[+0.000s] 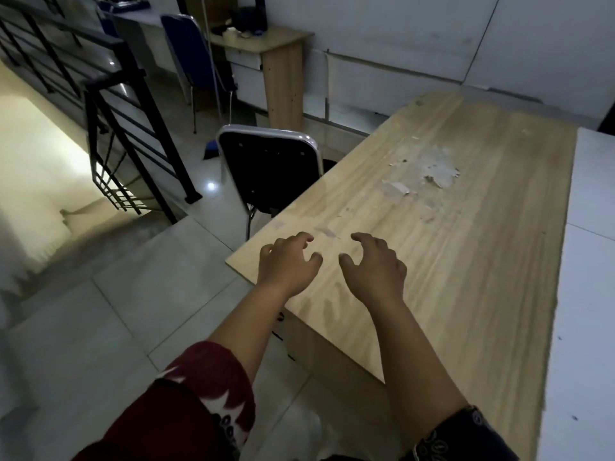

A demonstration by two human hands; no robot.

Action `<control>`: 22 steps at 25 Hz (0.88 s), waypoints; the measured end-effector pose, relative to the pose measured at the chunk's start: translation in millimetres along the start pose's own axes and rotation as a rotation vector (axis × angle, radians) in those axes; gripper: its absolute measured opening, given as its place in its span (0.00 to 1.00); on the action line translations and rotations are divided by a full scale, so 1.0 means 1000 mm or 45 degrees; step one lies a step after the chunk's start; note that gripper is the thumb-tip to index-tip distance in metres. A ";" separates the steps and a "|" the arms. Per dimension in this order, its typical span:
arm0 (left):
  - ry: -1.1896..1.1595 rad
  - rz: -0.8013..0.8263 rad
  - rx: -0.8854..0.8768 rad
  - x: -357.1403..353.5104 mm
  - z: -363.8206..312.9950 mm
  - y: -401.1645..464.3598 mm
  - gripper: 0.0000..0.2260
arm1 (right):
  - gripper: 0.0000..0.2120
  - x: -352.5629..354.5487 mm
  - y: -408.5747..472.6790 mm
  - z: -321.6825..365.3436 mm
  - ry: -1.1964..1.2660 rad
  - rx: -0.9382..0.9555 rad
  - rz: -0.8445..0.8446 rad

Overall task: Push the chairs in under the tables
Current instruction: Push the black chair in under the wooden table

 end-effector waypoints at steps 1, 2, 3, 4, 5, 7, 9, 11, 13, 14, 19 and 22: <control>-0.013 0.010 -0.010 0.006 0.012 0.014 0.18 | 0.20 -0.010 0.011 0.014 0.001 -0.002 -0.009; -0.023 0.018 -0.029 0.012 0.022 0.028 0.18 | 0.20 -0.018 0.022 0.026 0.005 -0.007 -0.026; -0.034 0.021 -0.044 0.018 0.034 0.044 0.17 | 0.19 -0.028 0.035 0.039 0.013 -0.015 -0.048; -0.048 0.021 -0.052 0.024 0.047 0.061 0.17 | 0.19 -0.039 0.049 0.051 0.019 -0.025 -0.067; -0.062 0.020 -0.058 0.029 0.058 0.078 0.17 | 0.19 -0.049 0.063 0.062 0.025 -0.035 -0.082; -0.078 0.009 -0.083 0.042 0.083 0.113 0.17 | 0.18 -0.071 0.093 0.085 0.059 -0.055 -0.128; -0.076 0.004 -0.108 0.057 0.105 0.144 0.17 | 0.17 -0.089 0.124 0.109 0.115 -0.066 -0.189; -0.066 0.028 -0.115 0.077 0.131 0.176 0.17 | 0.16 -0.107 0.156 0.141 0.162 -0.085 -0.243; -0.051 0.005 -0.127 0.100 0.159 0.208 0.17 | 0.17 -0.123 0.183 0.175 0.214 -0.074 -0.295; -0.071 -0.024 -0.129 0.110 0.175 0.229 0.16 | 0.17 -0.131 0.199 0.191 0.226 -0.067 -0.319; -0.168 -0.191 -0.205 0.125 0.211 0.292 0.14 | 0.20 -0.144 0.253 0.216 0.165 -0.022 -0.418; -0.131 -0.243 -0.299 0.120 0.230 0.339 0.12 | 0.18 -0.156 0.286 0.219 0.163 -0.072 -0.439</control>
Point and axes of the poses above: each hand's wrist, its own y-axis towards the middle knuckle, its own x-axis out of the back of the hand, z = x × y, the point moved 2 cm from there along y, towards the middle knuckle, and after that the axes turned 8 degrees about -x, right-handed, at the moved point
